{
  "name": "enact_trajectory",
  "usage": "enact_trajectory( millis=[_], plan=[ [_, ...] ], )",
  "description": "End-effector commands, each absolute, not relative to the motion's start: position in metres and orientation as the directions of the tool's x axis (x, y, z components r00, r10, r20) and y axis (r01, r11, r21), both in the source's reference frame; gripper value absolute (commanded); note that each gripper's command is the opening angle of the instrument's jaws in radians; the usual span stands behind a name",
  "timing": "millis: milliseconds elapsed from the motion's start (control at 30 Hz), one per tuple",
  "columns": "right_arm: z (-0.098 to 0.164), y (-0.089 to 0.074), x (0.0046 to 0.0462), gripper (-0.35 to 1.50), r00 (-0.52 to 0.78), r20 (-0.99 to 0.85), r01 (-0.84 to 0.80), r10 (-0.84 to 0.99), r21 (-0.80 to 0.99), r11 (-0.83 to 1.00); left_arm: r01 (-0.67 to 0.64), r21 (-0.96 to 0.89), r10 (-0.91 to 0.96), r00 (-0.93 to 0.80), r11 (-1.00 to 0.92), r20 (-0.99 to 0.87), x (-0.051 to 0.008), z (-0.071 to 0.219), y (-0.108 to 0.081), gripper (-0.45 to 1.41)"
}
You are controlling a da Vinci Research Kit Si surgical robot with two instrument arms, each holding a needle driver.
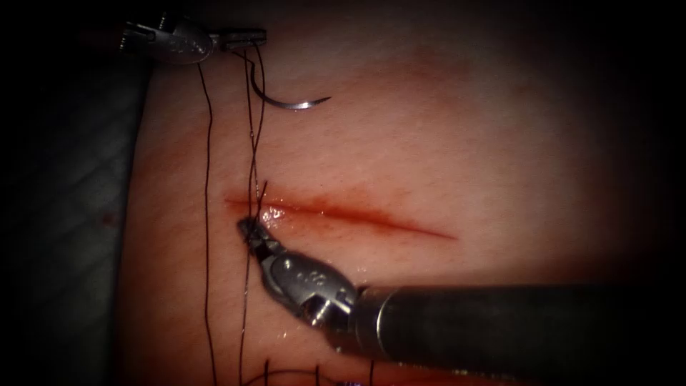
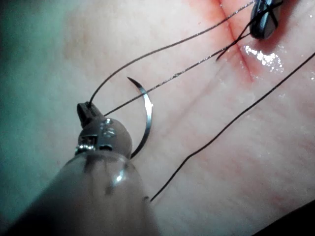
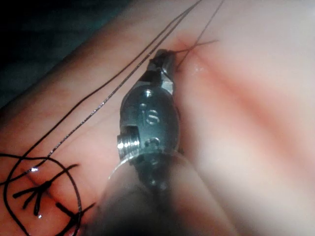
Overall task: Wound Closure
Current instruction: Tie the knot by pulling the right tool down and the left tool up.
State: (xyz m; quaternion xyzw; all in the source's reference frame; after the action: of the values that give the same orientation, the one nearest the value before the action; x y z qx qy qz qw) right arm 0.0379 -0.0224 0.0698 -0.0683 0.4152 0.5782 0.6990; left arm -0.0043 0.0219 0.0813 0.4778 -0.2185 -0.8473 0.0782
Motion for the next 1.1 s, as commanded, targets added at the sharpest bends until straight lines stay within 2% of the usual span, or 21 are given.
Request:
enact_trajectory(
  millis=[33, 1100],
  plan=[
    [0.0703, -0.0229, 0.0384, -0.35, -0.012, -0.659, -0.864, 0.752, 0.386, 0.324, -0.087, 0.448, -0.338, -0.535, -0.89, -0.774, -0.0047, 0.0825, 0.0229, -0.45],
    [0.0677, -0.0261, 0.0394, -0.35, 0.014, -0.649, -0.841, 0.76, 0.404, 0.36, -0.127, 0.44, -0.323, -0.508, -0.889, -0.798, -0.004, 0.0893, 0.0304, -0.45]
  ],
)
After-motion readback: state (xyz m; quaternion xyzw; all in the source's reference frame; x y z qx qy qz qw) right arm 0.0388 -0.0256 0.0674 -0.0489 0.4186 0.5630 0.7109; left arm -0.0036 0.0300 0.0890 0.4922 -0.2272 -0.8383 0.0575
